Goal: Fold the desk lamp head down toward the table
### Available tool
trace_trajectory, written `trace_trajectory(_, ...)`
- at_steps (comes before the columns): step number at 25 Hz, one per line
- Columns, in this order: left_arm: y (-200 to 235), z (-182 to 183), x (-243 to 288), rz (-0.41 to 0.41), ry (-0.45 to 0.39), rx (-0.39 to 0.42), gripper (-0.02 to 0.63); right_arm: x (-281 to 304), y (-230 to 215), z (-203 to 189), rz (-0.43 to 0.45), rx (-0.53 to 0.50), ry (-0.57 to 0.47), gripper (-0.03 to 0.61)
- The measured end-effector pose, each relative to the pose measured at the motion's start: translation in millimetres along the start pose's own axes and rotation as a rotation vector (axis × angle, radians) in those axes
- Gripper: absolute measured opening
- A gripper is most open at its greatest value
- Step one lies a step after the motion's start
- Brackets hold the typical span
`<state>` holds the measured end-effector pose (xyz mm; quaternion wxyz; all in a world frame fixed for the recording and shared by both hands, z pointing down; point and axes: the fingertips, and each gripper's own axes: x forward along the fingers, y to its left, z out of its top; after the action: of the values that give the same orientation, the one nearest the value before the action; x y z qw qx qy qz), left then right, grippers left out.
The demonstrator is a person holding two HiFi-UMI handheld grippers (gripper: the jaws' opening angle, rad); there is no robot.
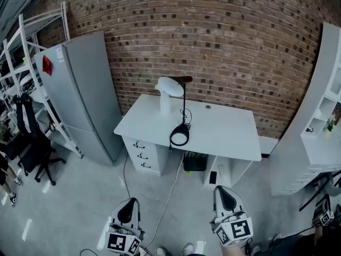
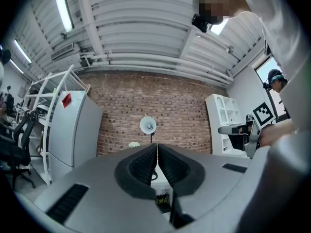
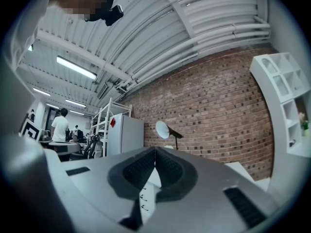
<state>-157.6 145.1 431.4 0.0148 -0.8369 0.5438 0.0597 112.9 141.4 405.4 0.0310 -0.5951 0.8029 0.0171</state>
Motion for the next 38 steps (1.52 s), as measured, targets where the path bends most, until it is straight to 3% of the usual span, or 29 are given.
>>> trace_trajectory(22,-54,-8,33,0.042,0.017,0.027,0.007,3,-58,-4,0.071,0.029,-0.025,0.017)
trace_trajectory(38,-53,-15,64,0.049,-0.003,0.029,0.008,25,-83,-10,0.069,0.016,-0.029,0.018)
